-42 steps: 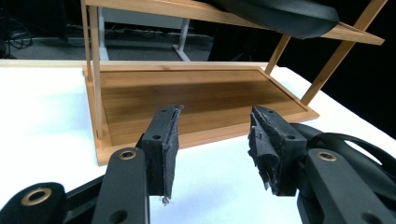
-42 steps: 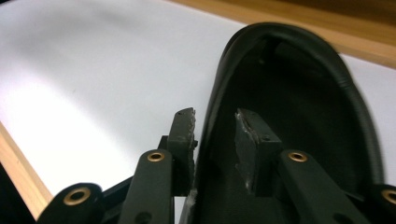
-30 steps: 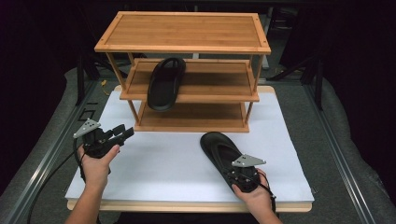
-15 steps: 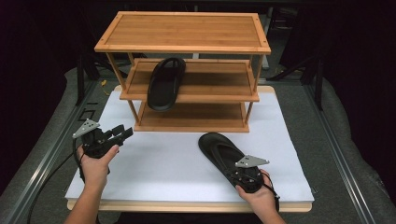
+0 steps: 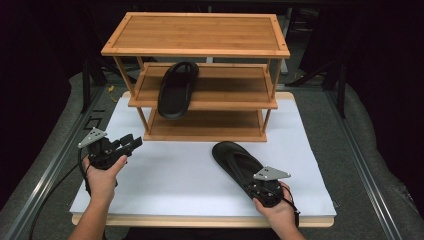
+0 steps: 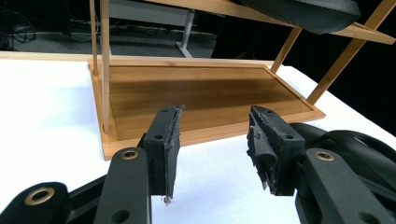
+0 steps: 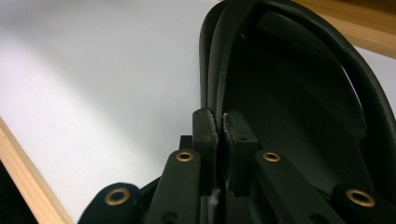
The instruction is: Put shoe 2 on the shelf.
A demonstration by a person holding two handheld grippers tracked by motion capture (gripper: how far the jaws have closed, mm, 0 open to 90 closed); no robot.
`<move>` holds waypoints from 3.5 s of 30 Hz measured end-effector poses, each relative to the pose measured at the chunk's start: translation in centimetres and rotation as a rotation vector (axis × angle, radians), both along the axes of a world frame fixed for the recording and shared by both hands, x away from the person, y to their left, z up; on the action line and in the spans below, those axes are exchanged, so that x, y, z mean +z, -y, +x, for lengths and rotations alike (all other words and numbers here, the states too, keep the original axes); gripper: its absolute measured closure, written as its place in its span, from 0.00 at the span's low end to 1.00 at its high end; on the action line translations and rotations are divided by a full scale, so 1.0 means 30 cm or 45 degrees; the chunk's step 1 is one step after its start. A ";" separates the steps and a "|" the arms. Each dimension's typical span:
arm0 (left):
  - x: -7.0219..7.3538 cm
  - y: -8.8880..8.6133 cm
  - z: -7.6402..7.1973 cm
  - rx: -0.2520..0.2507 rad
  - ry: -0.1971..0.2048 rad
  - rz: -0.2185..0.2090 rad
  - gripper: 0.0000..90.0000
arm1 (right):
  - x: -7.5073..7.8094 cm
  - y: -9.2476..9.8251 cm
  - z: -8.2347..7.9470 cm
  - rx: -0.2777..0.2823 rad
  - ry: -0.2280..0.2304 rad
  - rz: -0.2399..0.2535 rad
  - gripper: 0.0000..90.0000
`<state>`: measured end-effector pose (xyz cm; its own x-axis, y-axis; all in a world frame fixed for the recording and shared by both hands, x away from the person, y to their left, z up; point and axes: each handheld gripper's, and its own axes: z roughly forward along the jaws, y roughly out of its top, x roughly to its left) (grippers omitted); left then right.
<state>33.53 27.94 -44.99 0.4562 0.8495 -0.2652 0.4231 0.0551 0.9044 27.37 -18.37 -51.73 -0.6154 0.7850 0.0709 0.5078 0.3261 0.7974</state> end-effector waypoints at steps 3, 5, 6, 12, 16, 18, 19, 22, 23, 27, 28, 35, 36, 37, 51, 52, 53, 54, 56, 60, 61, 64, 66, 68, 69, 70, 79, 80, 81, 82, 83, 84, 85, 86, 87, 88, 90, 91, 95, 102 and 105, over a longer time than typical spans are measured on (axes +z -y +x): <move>-0.001 -0.002 0.000 0.001 0.000 0.000 0.59 | 0.008 -0.001 -0.007 -0.014 0.031 0.003 0.94; -0.002 -0.002 0.001 0.002 -0.001 -0.001 0.59 | 0.019 -0.002 -0.014 -0.006 0.062 0.027 0.94; -0.002 -0.001 0.001 0.002 -0.002 0.000 0.59 | 0.019 -0.002 -0.014 -0.006 0.062 0.027 0.94; -0.006 0.000 0.003 0.000 -0.008 0.004 0.59 | 0.046 -0.001 -0.032 -0.025 0.125 0.041 0.94; -0.005 -0.004 0.003 0.005 -0.008 0.000 0.59 | 0.069 -0.002 -0.050 -0.011 0.196 0.081 0.94; -0.005 -0.005 0.003 0.007 -0.006 -0.002 0.59 | 0.073 -0.003 -0.054 -0.010 0.220 0.083 0.94; -0.005 -0.005 0.003 0.009 -0.006 -0.003 0.59 | 0.078 -0.003 -0.058 0.001 0.229 0.098 0.94; -0.006 -0.006 0.004 0.010 -0.006 -0.002 0.59 | 0.091 -0.006 -0.069 -0.005 0.270 0.118 0.94; -0.007 -0.006 0.004 0.010 -0.008 -0.004 0.59 | 0.096 -0.006 -0.073 -0.003 0.284 0.123 0.94; -0.009 -0.007 0.005 0.005 -0.014 -0.003 0.59 | 0.115 -0.005 -0.088 0.000 0.337 0.164 0.94; -0.009 -0.007 0.005 0.005 -0.014 -0.002 0.59 | 0.120 -0.005 -0.092 0.003 0.352 0.175 0.94; -0.010 -0.010 0.005 0.011 -0.016 -0.003 0.59 | 0.155 -0.010 -0.124 0.024 0.429 0.246 0.94; -0.010 -0.011 0.005 0.011 -0.016 -0.004 0.59 | 0.161 -0.010 -0.129 0.027 0.432 0.251 0.94; -0.011 -0.011 0.005 0.012 -0.017 -0.003 0.59 | 0.165 -0.012 -0.132 0.020 0.445 0.259 0.94; -0.010 -0.012 0.003 0.015 -0.018 -0.027 0.59 | 0.227 -0.029 -0.144 -0.054 0.496 0.285 0.94; -0.010 -0.012 0.003 0.016 -0.019 -0.025 0.59 | 0.234 -0.030 -0.141 -0.059 0.510 0.292 0.94; -0.010 -0.013 0.004 0.017 -0.020 -0.027 0.59 | 0.242 -0.029 -0.139 -0.062 0.518 0.291 0.94; -0.010 -0.014 0.004 0.019 -0.019 -0.028 0.59 | 0.252 -0.028 -0.135 -0.070 0.518 0.301 0.94; -0.010 -0.015 0.004 0.020 -0.019 -0.027 0.59 | 0.269 -0.027 -0.124 -0.084 0.518 0.311 0.94; -0.010 -0.019 0.004 0.025 -0.021 -0.024 0.59 | 0.296 -0.034 -0.090 -0.129 0.534 0.326 0.94; -0.011 -0.020 0.004 0.026 -0.020 -0.027 0.59 | 0.303 -0.035 -0.079 -0.139 0.537 0.321 0.94; -0.012 -0.024 0.005 0.029 -0.020 -0.030 0.59 | 0.316 -0.037 -0.055 -0.155 0.526 0.340 0.94; -0.011 -0.026 0.005 0.029 -0.019 -0.028 0.59 | 0.326 -0.041 -0.040 -0.170 0.527 0.340 0.94; -0.011 -0.028 0.005 0.031 -0.019 -0.027 0.59 | 0.336 -0.046 -0.021 -0.170 0.535 0.333 0.94; -0.011 -0.029 0.005 0.032 -0.020 -0.028 0.59 | 0.340 -0.052 -0.012 -0.177 0.540 0.338 0.94; -0.012 -0.030 0.005 0.035 -0.021 -0.029 0.59 | 0.343 -0.054 -0.007 -0.177 0.538 0.338 0.94; -0.016 -0.031 0.009 0.034 -0.027 -0.028 0.59 | 0.411 -0.101 0.096 -0.182 0.527 0.287 0.94; -0.017 -0.031 0.009 0.034 -0.027 -0.027 0.59 | 0.419 -0.106 0.108 -0.188 0.526 0.279 0.94; -0.017 -0.031 0.009 0.033 -0.027 -0.027 0.59 | 0.425 -0.112 0.121 -0.191 0.527 0.282 0.94; -0.017 -0.031 0.009 0.032 -0.027 -0.028 0.59 | 0.431 -0.117 0.133 -0.196 0.522 0.284 0.94; -0.017 -0.031 0.009 0.032 -0.026 -0.028 0.59 | 0.438 -0.122 0.146 -0.200 0.520 0.276 0.94; -0.017 -0.031 0.009 0.032 -0.026 -0.028 0.59 | 0.446 -0.127 0.160 -0.204 0.515 0.261 0.94; -0.017 -0.031 0.010 0.032 -0.026 -0.030 0.59 | 0.450 -0.133 0.169 -0.202 0.520 0.262 0.94; -0.017 -0.032 0.010 0.033 -0.027 -0.030 0.59 | 0.459 -0.141 0.183 -0.209 0.527 0.238 0.94; -0.017 -0.032 0.011 0.034 -0.027 -0.031 0.59 | 0.465 -0.148 0.194 -0.209 0.532 0.230 0.94; -0.017 -0.033 0.012 0.035 -0.025 -0.034 0.59 | 0.471 -0.154 0.203 -0.219 0.535 0.221 0.94; -0.016 -0.033 0.012 0.036 -0.028 -0.037 0.59 | 0.487 -0.168 0.232 -0.222 0.539 0.199 0.94; -0.016 -0.033 0.012 0.035 -0.026 -0.038 0.59 | 0.493 -0.173 0.241 -0.220 0.536 0.192 0.94; -0.016 -0.032 0.012 0.034 -0.024 -0.039 0.59 | 0.517 -0.205 0.296 -0.231 0.530 0.155 0.94; -0.018 -0.035 0.015 0.032 -0.025 -0.038 0.59 | 0.544 -0.247 0.411 -0.283 0.492 0.111 0.94; -0.018 -0.035 0.016 0.032 -0.025 -0.040 0.59 | 0.547 -0.263 0.450 -0.293 0.484 0.100 0.94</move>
<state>34.00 29.00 -45.53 0.4294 0.8515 -0.3008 0.4389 0.0943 0.8936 40.86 -10.48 -35.33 -0.4192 0.9058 -0.0617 0.2260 0.1700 0.9592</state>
